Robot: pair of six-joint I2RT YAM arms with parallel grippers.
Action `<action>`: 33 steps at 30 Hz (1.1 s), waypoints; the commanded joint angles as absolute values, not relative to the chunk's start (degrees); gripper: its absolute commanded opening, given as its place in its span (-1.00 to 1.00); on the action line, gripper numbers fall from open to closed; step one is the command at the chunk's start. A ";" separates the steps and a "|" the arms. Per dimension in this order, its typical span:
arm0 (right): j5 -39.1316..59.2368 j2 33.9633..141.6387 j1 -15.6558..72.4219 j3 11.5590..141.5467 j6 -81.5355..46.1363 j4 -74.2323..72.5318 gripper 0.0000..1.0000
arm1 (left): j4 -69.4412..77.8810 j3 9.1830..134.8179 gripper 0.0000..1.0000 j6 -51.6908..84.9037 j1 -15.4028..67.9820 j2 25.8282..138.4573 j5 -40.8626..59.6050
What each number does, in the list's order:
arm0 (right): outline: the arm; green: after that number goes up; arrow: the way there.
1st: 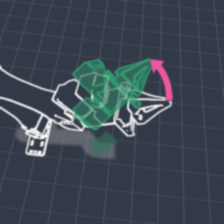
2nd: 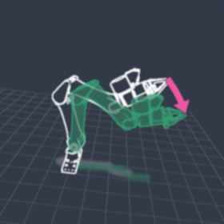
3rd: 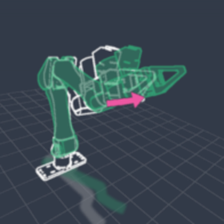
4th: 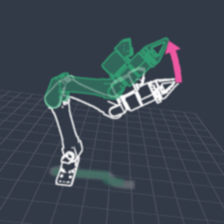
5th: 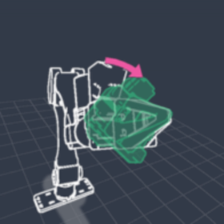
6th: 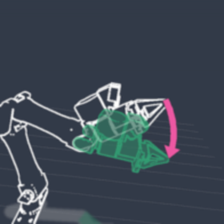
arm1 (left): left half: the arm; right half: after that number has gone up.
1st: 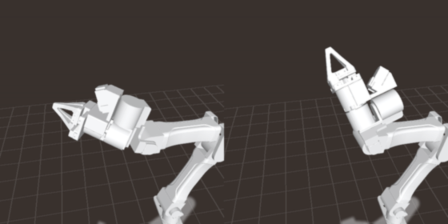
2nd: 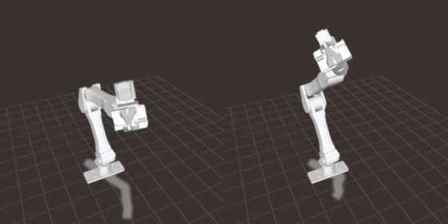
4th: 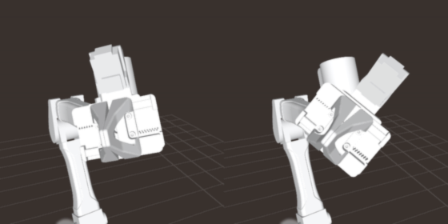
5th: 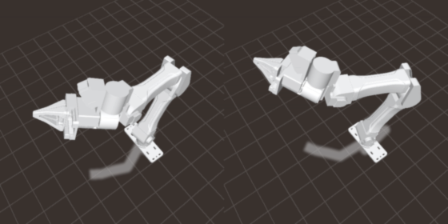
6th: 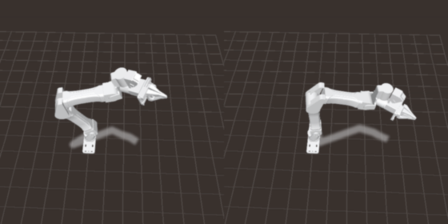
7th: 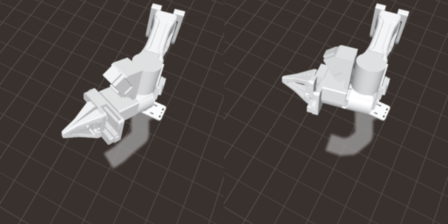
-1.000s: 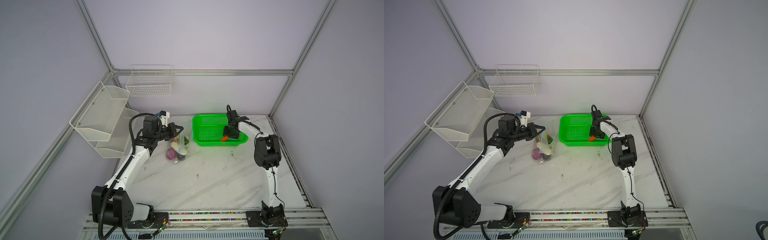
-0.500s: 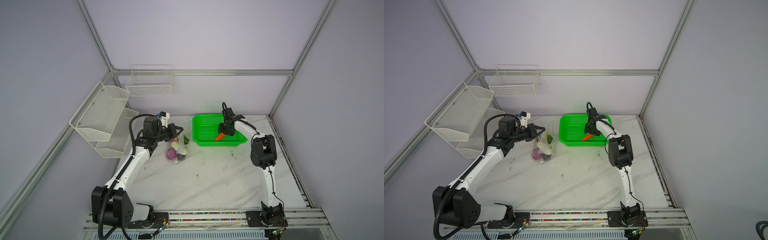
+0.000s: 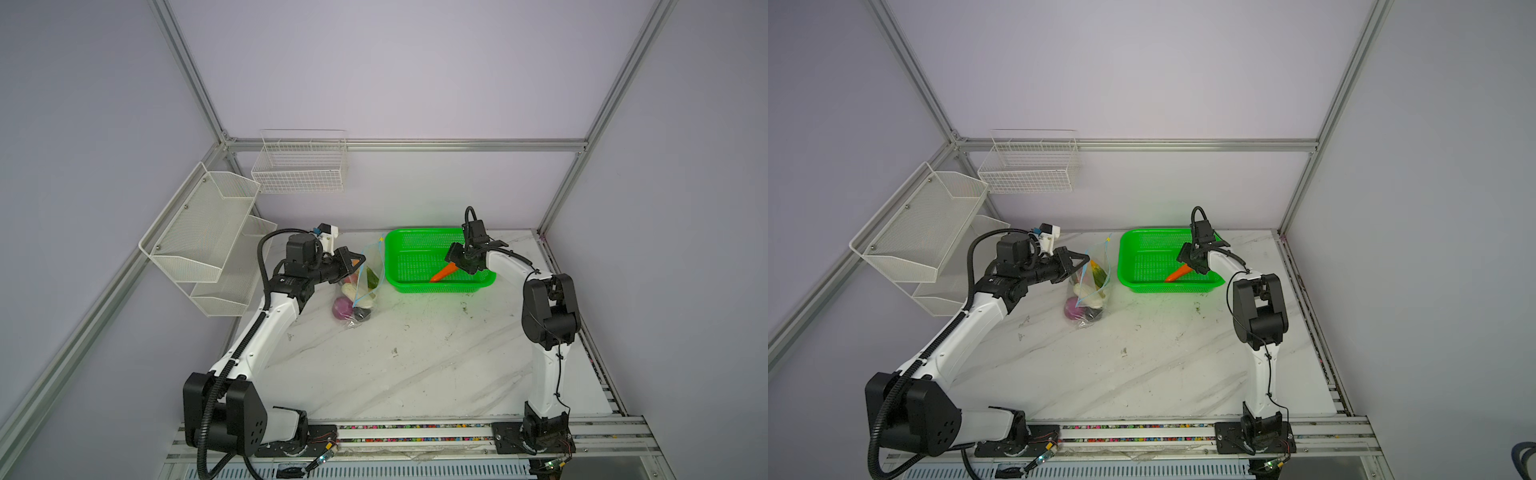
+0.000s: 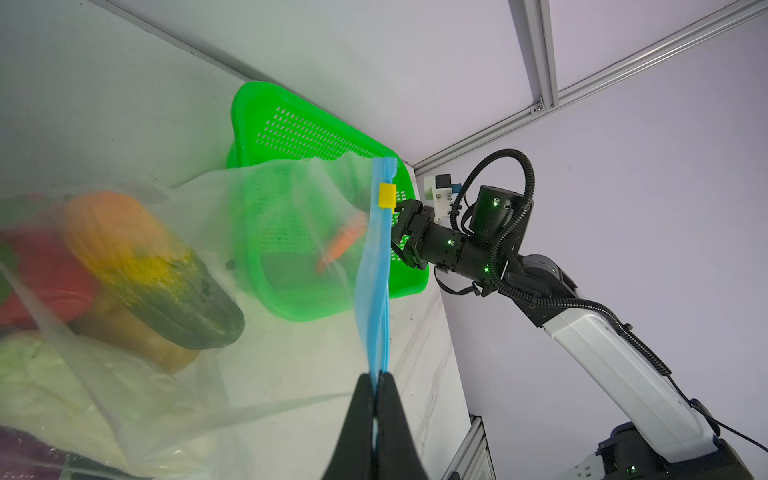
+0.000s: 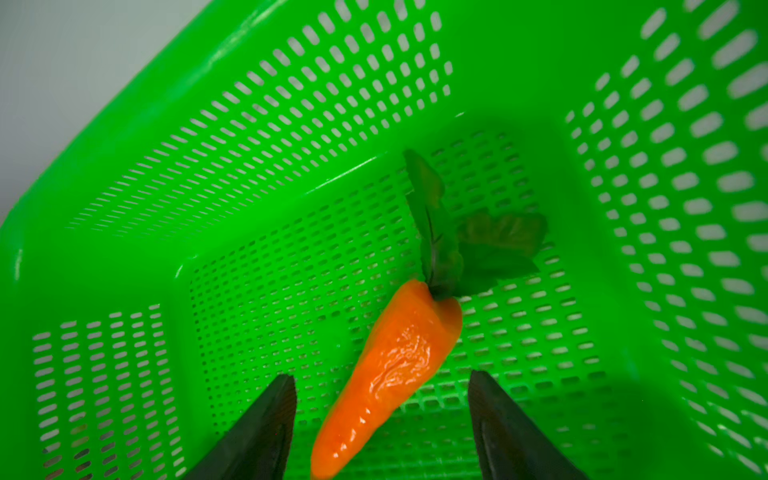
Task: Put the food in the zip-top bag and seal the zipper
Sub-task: 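Lower the right gripper around the orange carrot and close on it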
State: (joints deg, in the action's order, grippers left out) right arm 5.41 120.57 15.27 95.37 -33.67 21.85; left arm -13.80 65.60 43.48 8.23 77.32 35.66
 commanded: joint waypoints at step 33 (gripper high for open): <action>8.31 129.52 13.80 102.23 -33.92 19.93 0.00 | -10.44 63.00 -1.00 43.86 6.58 75.50 37.49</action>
